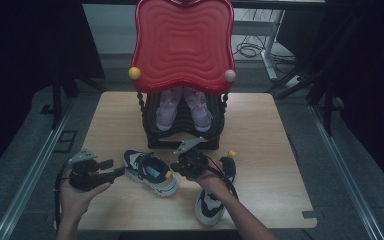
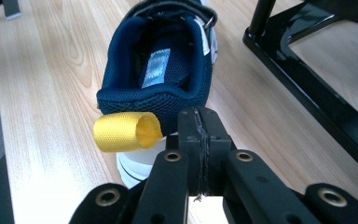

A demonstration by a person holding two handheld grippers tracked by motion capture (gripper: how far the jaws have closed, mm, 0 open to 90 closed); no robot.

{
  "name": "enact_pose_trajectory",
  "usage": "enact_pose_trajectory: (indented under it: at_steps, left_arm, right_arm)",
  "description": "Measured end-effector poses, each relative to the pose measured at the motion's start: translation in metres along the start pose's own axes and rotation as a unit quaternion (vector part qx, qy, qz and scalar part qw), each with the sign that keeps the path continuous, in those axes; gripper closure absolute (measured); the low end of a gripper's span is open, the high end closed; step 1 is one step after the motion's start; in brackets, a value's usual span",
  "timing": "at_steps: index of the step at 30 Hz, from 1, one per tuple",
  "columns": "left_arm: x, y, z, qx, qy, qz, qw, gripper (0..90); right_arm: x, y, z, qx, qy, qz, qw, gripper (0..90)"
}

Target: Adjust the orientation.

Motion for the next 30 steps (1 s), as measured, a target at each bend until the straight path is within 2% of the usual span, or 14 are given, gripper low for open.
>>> enact_pose_trajectory:
  at_steps: [8,13,19,30]
  left_arm:
    - [-0.001,-0.001,-0.001,0.0,-0.002,-0.001,1.0,40.5]
    - [0.001,-0.002,-0.001,0.0,-0.001,0.001,1.0,40.5]
    - [0.002,-0.003,-0.002,0.001,-0.001,0.002,1.0,40.4]
    - [0.007,-0.004,-0.002,0.003,0.003,0.005,1.0,40.4]
  right_arm:
    - [-0.008,-0.004,0.004,0.01,-0.005,-0.009,0.9999,88.8]
    - [-0.006,-0.011,0.006,0.021,0.002,0.002,0.9998,88.8]
    - [-0.003,-0.024,0.009,0.041,0.013,0.025,0.9987,88.9]
    - [0.003,-0.052,0.011,0.071,0.023,0.059,0.9955,88.9]
Point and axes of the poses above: each handheld gripper's, and its own axes: x roughly backward along the jaws, z roughly out of its top, y roughly to its right, the point moved 2 cm from there along -x, roughly forward along the jaws, and after that the axes turned 14 degrees about -z, right-handed, at the moved point
